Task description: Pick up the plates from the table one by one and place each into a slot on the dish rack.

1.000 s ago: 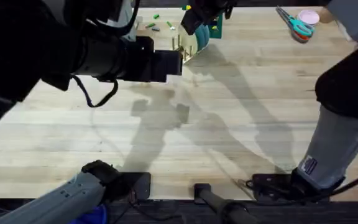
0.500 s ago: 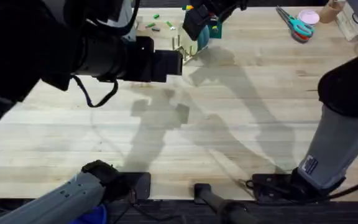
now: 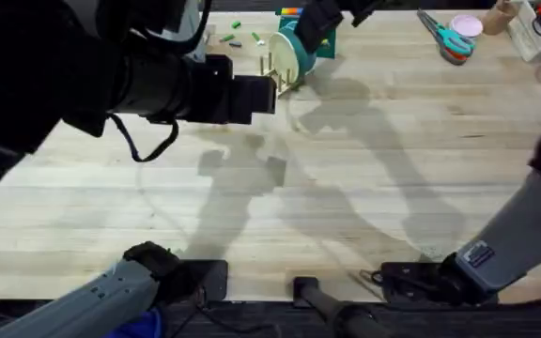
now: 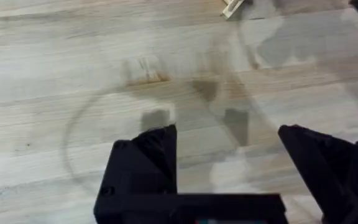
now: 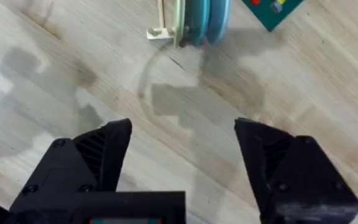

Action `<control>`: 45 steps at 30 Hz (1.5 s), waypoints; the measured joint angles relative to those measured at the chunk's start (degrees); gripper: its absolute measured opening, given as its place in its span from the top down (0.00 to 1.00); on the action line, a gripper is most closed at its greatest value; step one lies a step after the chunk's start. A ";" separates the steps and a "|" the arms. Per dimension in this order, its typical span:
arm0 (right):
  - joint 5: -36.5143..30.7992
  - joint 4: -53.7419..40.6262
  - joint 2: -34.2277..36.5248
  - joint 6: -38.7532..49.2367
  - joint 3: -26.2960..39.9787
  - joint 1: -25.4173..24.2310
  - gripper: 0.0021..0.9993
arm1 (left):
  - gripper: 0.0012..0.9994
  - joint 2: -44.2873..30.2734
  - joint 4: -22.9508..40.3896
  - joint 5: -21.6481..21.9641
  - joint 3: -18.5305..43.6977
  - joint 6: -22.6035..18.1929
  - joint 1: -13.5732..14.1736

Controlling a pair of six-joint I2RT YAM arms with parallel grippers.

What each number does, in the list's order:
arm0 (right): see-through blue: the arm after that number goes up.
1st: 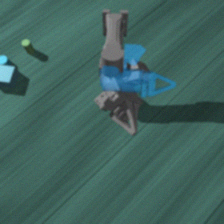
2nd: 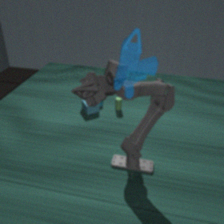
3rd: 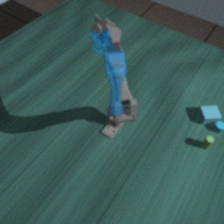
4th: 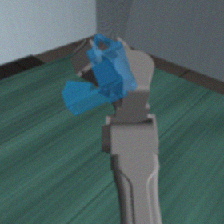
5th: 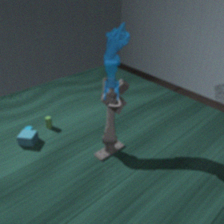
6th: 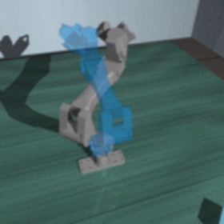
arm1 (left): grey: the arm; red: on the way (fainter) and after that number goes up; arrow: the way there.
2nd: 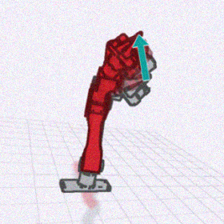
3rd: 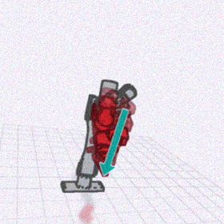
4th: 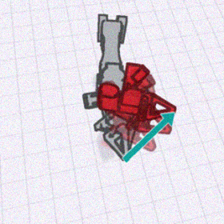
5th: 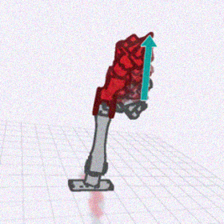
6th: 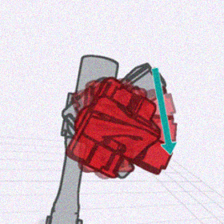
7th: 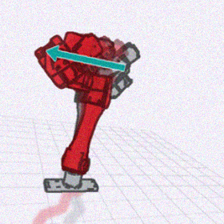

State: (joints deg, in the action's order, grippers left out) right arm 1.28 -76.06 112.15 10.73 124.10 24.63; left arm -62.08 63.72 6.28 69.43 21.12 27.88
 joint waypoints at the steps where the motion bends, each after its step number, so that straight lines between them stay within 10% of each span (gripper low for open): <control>1: 0.00 0.35 -0.89 0.01 -1.04 -0.23 0.00 | 0.01 0.00 -0.02 0.00 0.00 0.00 0.00; 28: 0.00 17.30 -40.78 -0.56 -46.31 -1.89 0.00 | 0.01 0.00 -1.18 0.00 0.00 0.00 0.00; 45: 0.00 17.08 -44.05 -1.15 -49.80 2.70 0.00 | 0.01 0.00 -0.90 -0.02 0.00 -0.04 0.00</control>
State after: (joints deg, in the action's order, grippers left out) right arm 1.28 -58.98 68.10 9.58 74.30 27.33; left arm -62.08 62.83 6.26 69.43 21.08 27.88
